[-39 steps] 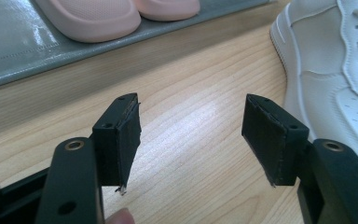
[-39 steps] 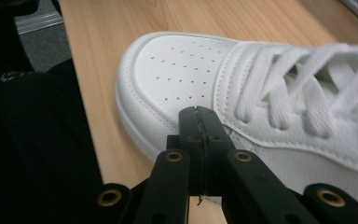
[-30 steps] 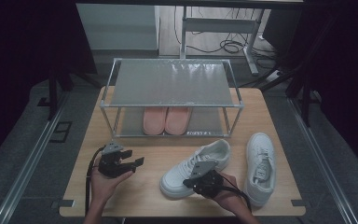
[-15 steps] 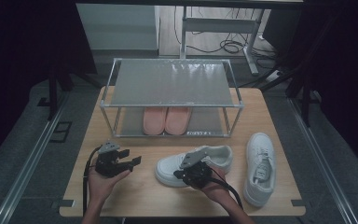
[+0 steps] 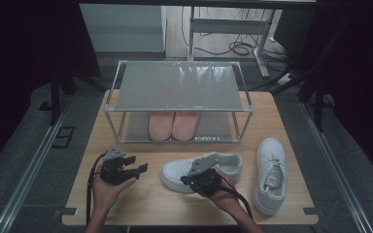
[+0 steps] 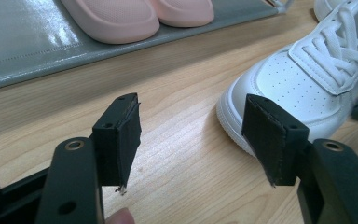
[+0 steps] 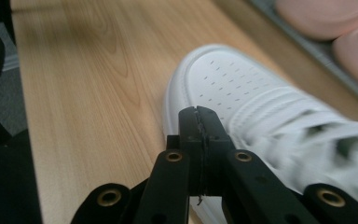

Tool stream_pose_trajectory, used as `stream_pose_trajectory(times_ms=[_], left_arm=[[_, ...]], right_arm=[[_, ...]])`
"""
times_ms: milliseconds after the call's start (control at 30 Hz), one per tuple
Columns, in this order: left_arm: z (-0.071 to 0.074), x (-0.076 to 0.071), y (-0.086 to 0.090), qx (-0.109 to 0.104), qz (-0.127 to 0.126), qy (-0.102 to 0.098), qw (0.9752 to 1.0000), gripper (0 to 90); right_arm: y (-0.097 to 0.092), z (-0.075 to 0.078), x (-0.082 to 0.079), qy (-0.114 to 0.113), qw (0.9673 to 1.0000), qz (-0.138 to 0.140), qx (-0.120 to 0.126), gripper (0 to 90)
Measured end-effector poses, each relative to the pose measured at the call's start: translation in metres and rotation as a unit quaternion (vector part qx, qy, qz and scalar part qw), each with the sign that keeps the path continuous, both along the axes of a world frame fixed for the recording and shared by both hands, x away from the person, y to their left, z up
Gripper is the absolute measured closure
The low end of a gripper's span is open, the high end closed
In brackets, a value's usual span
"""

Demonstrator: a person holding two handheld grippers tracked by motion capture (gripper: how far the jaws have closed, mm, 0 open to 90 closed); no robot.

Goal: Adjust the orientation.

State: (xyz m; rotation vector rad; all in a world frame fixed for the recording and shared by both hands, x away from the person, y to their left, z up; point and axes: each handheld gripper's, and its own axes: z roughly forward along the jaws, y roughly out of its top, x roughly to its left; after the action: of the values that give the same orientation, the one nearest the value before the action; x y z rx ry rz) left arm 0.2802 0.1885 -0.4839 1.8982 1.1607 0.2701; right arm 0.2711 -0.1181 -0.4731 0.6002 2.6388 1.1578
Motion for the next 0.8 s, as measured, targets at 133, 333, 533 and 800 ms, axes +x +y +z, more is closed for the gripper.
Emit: stream_pose_trajectory(times_ms=[133,333,533,800], left_arm=[[0.0,0.0,-0.001,0.001,-0.001,0.002,1.0,37.8],[-0.001,0.0,-0.004,0.002,-0.004,0.003,1.0,37.8],[-0.003,0.001,-0.005,0.005,-0.007,0.009,0.9999,37.8],[-0.004,0.001,-0.007,0.005,-0.008,0.009,0.9999,37.8]], right_arm=[[-0.021,0.017,-0.004,-0.011,0.9996,-0.015,0.02,90.0],[-0.064,0.035,-0.005,-0.018,0.9972,-0.059,0.042,90.0],[-0.102,0.041,-0.003,-0.013,0.9936,-0.104,0.042,90.0],[-0.115,0.038,0.004,-0.003,0.9915,-0.127,0.031,90.0]])
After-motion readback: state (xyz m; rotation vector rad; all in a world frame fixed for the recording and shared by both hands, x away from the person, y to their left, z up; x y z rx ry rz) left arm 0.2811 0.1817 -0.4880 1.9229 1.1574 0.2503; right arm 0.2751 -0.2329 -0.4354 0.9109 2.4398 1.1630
